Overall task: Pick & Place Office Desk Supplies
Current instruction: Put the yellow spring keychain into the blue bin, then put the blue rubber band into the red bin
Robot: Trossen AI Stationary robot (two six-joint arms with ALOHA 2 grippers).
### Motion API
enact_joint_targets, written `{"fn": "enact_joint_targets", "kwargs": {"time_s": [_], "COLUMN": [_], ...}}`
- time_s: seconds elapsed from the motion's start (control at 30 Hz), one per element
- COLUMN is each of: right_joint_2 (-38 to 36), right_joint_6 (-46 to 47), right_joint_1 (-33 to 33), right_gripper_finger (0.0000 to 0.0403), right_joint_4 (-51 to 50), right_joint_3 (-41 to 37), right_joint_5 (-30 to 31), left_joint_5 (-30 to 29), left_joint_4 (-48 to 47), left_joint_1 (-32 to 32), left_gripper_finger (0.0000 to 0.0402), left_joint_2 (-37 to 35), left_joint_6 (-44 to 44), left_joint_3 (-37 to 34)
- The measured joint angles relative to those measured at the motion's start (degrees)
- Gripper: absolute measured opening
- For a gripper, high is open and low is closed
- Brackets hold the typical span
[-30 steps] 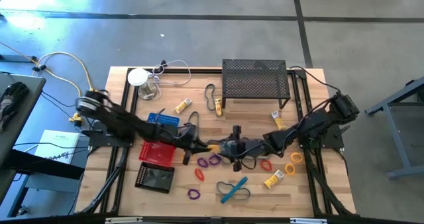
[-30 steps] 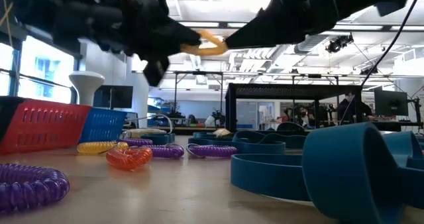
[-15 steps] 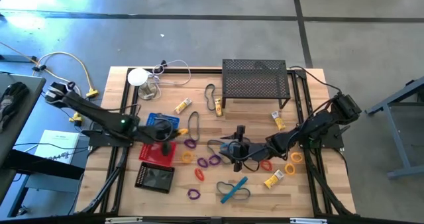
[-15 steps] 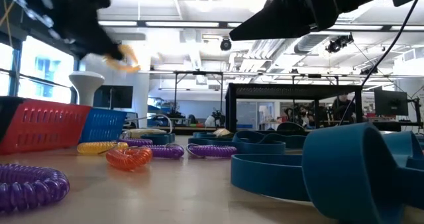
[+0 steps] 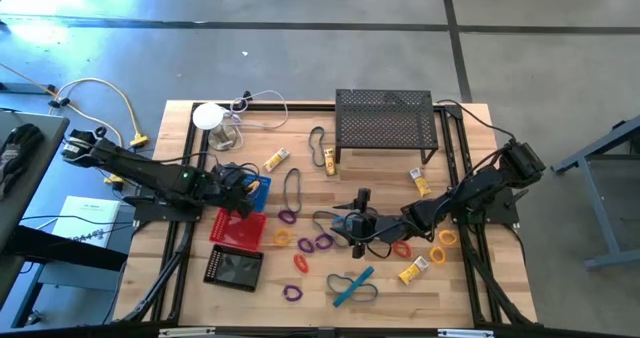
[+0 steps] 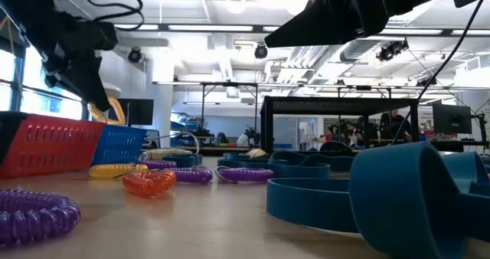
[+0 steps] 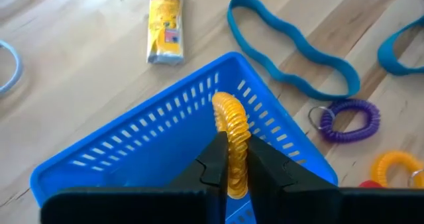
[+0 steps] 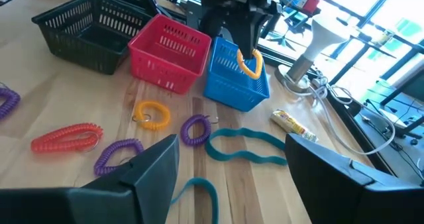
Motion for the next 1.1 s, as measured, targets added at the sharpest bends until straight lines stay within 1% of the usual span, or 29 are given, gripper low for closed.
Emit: {"fn": "enact_joint_targets", "kwargs": {"time_s": [0.4,0.43,0.5,0.63,0.7,0.77,0.9,1.1], "right_joint_2": [0.0,0.0,0.0,0.0,0.0,0.0,0.0,0.0], "right_joint_6": [0.3,0.3,0.3,0.1,0.1,0.0,0.0,0.0], "right_joint_1": [-0.2,-0.2,-0.2,-0.2,-0.2,-0.2,-0.2,-0.2], "right_gripper_finger": [0.0263,0.0262,0.0261,0.0260,0.0260,0.0260,0.0260,0.0260], "right_joint_4": [-0.5,-0.5,-0.5,-0.5,-0.5,-0.5,-0.7,-0.9], "right_joint_3": [0.0,0.0,0.0,0.0,0.0,0.0,0.0,0.0], "right_joint_5": [0.0,0.0,0.0,0.0,0.0,0.0,0.0,-0.1], "left_joint_5": [0.4,0.4,0.2,0.0,1.1,2.4,2.9,2.7], "left_joint_4": [0.4,1.2,5.4,19.3,27.0,32.6,38.4,46.5], "left_joint_1": [0.5,0.5,0.5,-0.2,-1.1,-1.9,-3.2,-2.4], "left_gripper_finger": [0.0117,0.0120,0.0123,0.0124,0.0124,0.0124,0.0124,0.0124], "left_joint_2": [0.7,0.6,0.2,0.1,0.6,1.7,7.2,20.6], "left_joint_6": [0.8,2.8,10.1,27.1,34.2,39.8,46.4,47.1], "left_joint_3": [0.0,0.0,0.0,0.0,0.0,0.0,0.0,0.0]}}
